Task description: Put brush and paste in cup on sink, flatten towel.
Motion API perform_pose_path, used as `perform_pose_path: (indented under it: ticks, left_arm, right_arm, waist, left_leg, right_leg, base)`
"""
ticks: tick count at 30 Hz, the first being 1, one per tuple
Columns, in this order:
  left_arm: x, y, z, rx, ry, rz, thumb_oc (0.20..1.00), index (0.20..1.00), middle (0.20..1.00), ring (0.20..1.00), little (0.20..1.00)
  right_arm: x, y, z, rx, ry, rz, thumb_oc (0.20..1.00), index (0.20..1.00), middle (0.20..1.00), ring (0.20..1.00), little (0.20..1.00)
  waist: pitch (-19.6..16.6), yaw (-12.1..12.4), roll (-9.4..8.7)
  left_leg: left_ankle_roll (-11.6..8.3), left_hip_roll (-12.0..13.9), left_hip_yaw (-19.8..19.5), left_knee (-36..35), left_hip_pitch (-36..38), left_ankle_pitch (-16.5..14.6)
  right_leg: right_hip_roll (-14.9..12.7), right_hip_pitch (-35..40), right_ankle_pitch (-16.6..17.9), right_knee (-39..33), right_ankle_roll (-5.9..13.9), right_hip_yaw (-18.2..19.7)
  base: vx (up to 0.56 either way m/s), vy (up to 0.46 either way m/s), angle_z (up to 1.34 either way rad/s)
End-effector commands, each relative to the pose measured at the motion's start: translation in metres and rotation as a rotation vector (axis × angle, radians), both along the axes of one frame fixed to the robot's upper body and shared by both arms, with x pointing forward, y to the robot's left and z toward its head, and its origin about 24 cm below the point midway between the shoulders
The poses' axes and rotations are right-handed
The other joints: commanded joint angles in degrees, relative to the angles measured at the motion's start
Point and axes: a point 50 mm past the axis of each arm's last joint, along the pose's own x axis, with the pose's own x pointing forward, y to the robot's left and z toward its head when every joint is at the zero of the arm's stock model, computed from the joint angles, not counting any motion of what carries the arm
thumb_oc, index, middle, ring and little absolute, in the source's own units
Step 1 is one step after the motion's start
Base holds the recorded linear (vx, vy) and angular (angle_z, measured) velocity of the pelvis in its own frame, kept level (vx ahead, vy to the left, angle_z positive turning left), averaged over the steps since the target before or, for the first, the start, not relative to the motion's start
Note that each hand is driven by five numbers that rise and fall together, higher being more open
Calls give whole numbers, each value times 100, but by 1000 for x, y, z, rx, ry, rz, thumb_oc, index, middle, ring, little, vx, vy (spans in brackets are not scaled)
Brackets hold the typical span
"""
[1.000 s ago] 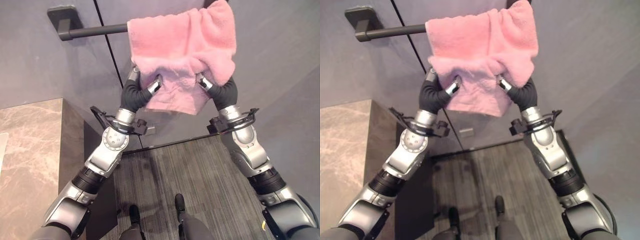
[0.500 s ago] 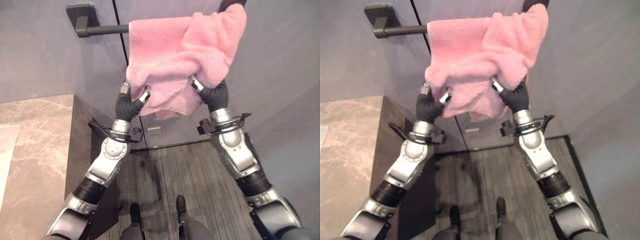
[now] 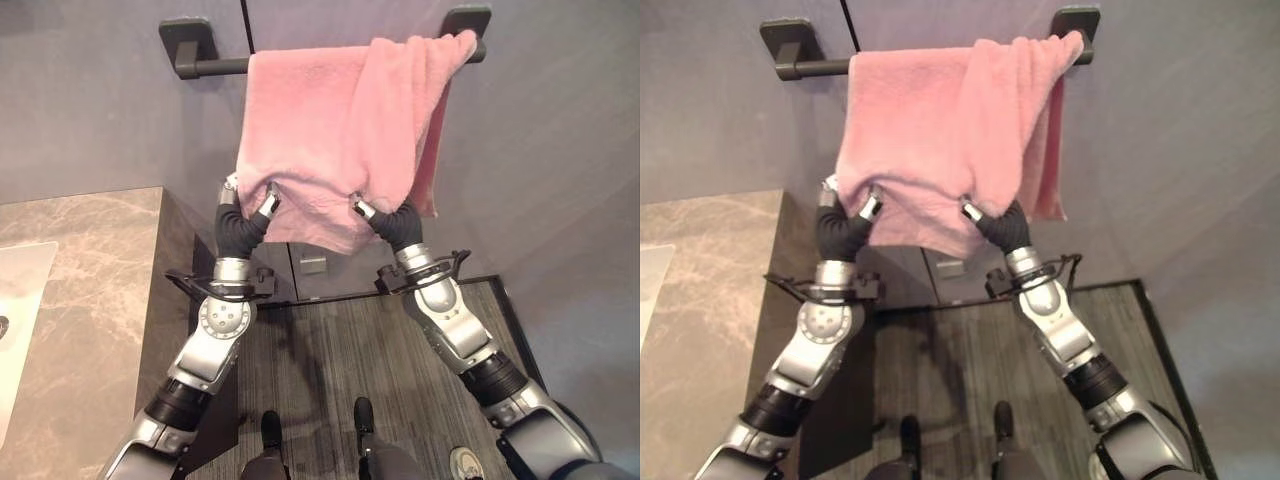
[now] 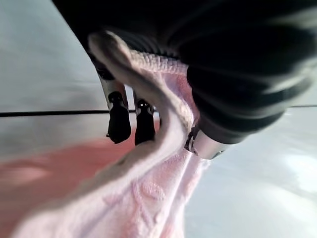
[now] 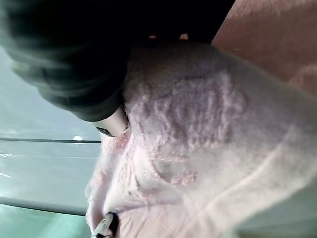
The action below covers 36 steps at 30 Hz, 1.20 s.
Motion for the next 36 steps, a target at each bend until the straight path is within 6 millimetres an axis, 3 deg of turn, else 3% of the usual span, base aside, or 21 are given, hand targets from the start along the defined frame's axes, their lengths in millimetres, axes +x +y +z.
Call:
perform_pose_path:
  ticks: [1,3,6,7,8,9,10,18,19,20,21,22,23,24,25,28,29,31,34,35,36]
  left_arm:
    - [4,13,0,-2,-22,60,200,200,200,200,200]
    - [11,13,-4,8,7,87,200,200,200,200,200]
    - [-3,13,19,26,-127,41,200,200,200,200,200]
    - [8,10,0,-4,-22,59,200,200,200,200,200]
    - [9,9,0,-5,-23,58,200,200,200,200,200]
    - [28,11,-41,42,189,119,200,200,200,200,200]
    - [37,11,-63,110,293,158,200,200,200,200,200]
    - [21,10,-58,104,239,81,200,200,200,200,200]
    - [25,9,-88,143,381,86,260,260,260,260,260]
    - [28,9,-104,206,453,105,689,689,689,689,689]
    - [28,8,-104,206,451,105,1000,1000,1000,1000,1000]
    - [31,6,-130,321,564,101,1000,1000,1000,1000,1000]
    - [31,6,-130,321,563,101,1000,1000,1000,1000,1000]
    - [30,8,-152,435,652,115,1000,1000,1000,1000,1000]
    - [31,7,-152,435,652,114,1000,1000,1000,1000,1000]
    - [19,21,-195,491,866,142,1000,1000,1000,1000,1000]
    - [19,20,-195,491,866,142,1000,1000,1000,1000,1000]
    - [4,35,-222,492,1002,185,1000,1000,1000,1000,1000]
    - [0,43,-225,484,1004,226,1000,1000,1000,1000,1000]
    - [-14,54,-243,522,1092,250,1000,1000,1000,1000,1000]
    - [-14,54,-243,522,1092,250,1000,1000,1000,1000,1000]
  right_arm:
    - [4,-16,5,88,-21,-56,200,200,200,200,200]
    - [16,-18,-11,65,63,-144,200,200,200,200,200]
    - [6,-14,5,35,-37,-88,200,200,200,200,200]
    - [1,-10,12,25,-81,-67,200,200,200,200,200]
    - [1,-10,12,24,-82,-69,200,200,200,200,200]
    - [15,-14,-8,22,28,-137,200,200,200,200,200]
    - [26,-17,-32,-22,130,-206,200,200,200,200,200]
    - [13,-27,-39,1,135,-201,200,200,200,200,200]
    - [16,-30,-56,-24,204,-229,332,332,332,332,332]
    - [21,-33,-73,-50,280,-267,1000,1000,1000,1000,1000]
    - [22,-33,-73,-49,279,-268,1000,1000,1000,1000,1000]
    - [28,-40,-96,-178,357,-345,1000,1000,1000,1000,1000]
    - [28,-40,-96,-178,356,-345,1000,1000,1000,1000,1000]
    - [32,-50,-120,-210,467,-397,1000,1000,1000,1000,1000]
    - [32,-50,-120,-210,466,-397,1000,1000,1000,1000,1000]
    - [25,-66,-157,-259,631,-452,1000,1000,1000,1000,1000]
    - [25,-66,-157,-259,631,-453,1000,1000,1000,1000,1000]
    - [11,-88,-193,-265,798,-537,1000,1000,1000,1000,1000]
    - [2,-99,-209,-242,876,-584,1000,1000,1000,1000,1000]
    - [-14,-113,-231,-231,978,-634,1000,1000,1000,1000,1000]
    - [-14,-113,-231,-231,978,-634,1000,1000,1000,1000,1000]
  waist:
    - [-291,91,-255]
    - [-276,109,-237]
    - [-268,115,-240]
    - [-312,79,-276]
    - [-312,83,-273]
    - [-307,61,-278]
    - [-303,58,-276]
    - [-366,63,-304]
    - [-385,40,-310]
    - [-388,30,-314]
    - [-381,33,-315]
    - [-397,-1,-307]
    - [-393,1,-306]
    - [-429,-15,-301]
    - [-425,-12,-301]
    - [-495,-32,-288]
    - [-494,-31,-286]
    - [-532,-43,-270]
    - [-537,-21,-268]
    - [-558,-23,-255]
    - [-556,-22,-254]
  left_leg:
    - [-324,237,-15,34,148,-84]
    - [-315,227,-30,34,137,-69]
    - [-319,229,-39,34,119,-71]
    - [-324,243,-25,34,122,-64]
    - [-324,244,-25,34,121,-65]
    - [-321,253,-3,34,142,-61]
    - [-319,250,-2,34,154,-52]
    - [-304,240,-24,34,149,-67]
    - [-302,241,-1,34,176,-67]
    - [-299,243,14,34,192,-67]
    - [-299,243,15,34,197,-70]
    - [-290,247,39,34,241,-80]
    - [-291,248,39,34,244,-82]
    - [-290,256,53,34,275,-93]
    - [-290,256,54,34,278,-95]
    - [-287,269,63,34,350,-109]
    - [-287,270,63,34,354,-111]
    - [-281,268,76,34,436,-134]
    - [-283,263,63,34,482,-148]
    - [-285,264,61,34,515,-155]
    - [-285,264,62,34,519,-156]
  right_leg:
    - [-528,90,-137,1,612,256]
    - [-529,99,-121,1,602,226]
    - [-529,82,-124,1,619,224]
    - [-539,75,-117,1,623,229]
    - [-539,73,-118,1,623,229]
    - [-543,96,-107,1,614,228]
    - [-544,116,-100,1,603,220]
    - [-568,139,-120,1,612,194]
    - [-571,154,-120,1,620,200]
    - [-571,168,-116,1,616,196]
    - [-571,173,-118,1,616,197]
    - [-566,210,-112,1,612,206]
    - [-566,212,-113,1,612,206]
    - [-567,242,-122,1,609,199]
    - [-567,245,-123,1,609,200]
    - [-572,310,-148,1,591,192]
    - [-571,314,-150,1,591,191]
    - [-567,393,-170,1,586,194]
    - [-571,448,-195,1,577,186]
    - [-572,491,-215,1,572,174]
    - [-572,495,-216,1,572,174]
  base:
    - [0,0,0]
    - [-16,-2,1]
    - [0,0,0]
    - [0,0,0]
    - [0,0,0]
    - [0,0,0]
    - [0,0,0]
    - [0,0,0]
    - [0,0,0]
    - [0,0,0]
    - [0,0,0]
    - [0,0,0]
    - [3,10,-3]
    - [0,0,0]
    - [0,0,0]
    - [0,0,0]
    - [0,0,0]
    - [0,0,0]
    - [0,0,0]
    - [0,0,0]
    - [0,0,0]
